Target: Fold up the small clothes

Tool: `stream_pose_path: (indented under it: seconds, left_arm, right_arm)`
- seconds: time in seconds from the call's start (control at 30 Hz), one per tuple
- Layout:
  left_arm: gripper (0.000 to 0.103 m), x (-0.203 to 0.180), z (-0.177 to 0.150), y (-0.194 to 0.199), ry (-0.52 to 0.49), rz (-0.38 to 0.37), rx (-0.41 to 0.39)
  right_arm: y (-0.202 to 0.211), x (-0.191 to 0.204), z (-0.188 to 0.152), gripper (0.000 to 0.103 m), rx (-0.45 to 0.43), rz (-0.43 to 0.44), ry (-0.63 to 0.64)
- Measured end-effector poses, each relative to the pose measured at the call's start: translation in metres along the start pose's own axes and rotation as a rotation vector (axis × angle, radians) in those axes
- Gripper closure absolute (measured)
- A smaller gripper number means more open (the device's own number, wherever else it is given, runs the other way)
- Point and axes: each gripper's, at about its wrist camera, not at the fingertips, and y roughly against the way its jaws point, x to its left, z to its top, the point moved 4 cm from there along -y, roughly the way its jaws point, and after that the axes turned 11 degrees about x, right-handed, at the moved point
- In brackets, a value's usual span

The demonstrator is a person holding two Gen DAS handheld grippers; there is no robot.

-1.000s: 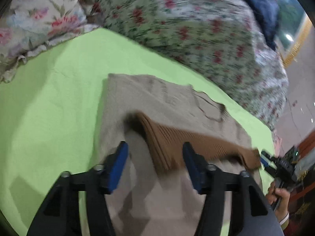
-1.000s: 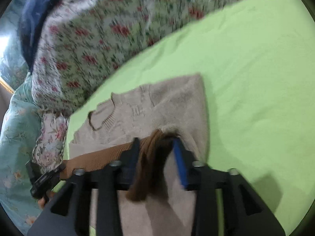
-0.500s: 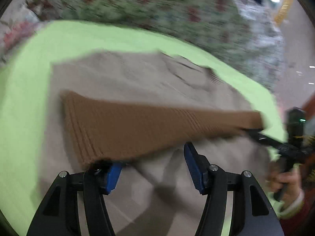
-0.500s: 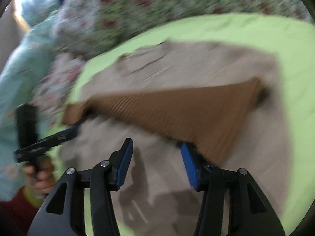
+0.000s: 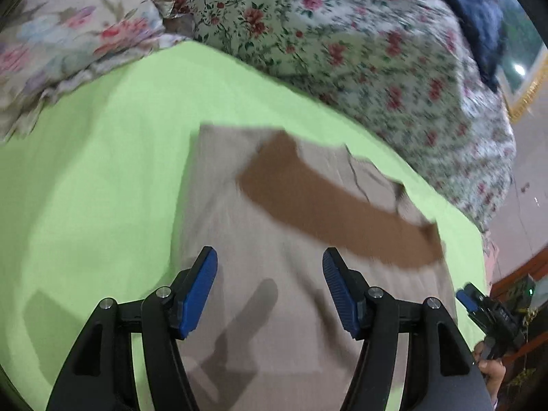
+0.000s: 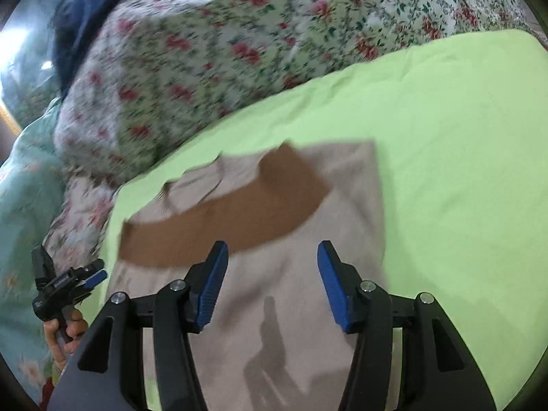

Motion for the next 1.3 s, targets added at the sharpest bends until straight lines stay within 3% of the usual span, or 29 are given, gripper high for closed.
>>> stream_pose_path:
  seconds: [0.13,0.3,0.53,0.83,1.1,1.3]
  left_arm:
    - [0.036,-0.003,-0.064,0.022,-0.003,-0.006,0.017]
    - [0.035,-0.001,-0.119,0.030,0.026,-0.023,0.057]
    - [0.033,0.012,-0.160,0.029,0.082,-0.016,0.081]
    - [0.033,0.024,-0.148,0.018,0.150,-0.032,0.054]
    - [0.033,0.047,-0.113,0.001,0.290,-0.121,-0.006]
    - [0.039,0.053,-0.083,-0.006,0.328,-0.070,-0.065]
  right_arm:
    - [0.000,0.013,-0.042,0.046,0.055,0.041,-0.002]
    - [0.009,0.028,-0.078,0.043,0.082,0.063,0.020]
    - [0.012,0.026,-0.110,0.040,0.118,0.078,-0.012]
    - [0.014,0.022,-0.123,0.040,0.132,0.100,-0.039]
    - [0.010,0.023,-0.121,0.040,0.142,0.115,-0.042]
    - [0.006,0.029,-0.116,0.040,0.145,0.140,-0.036]
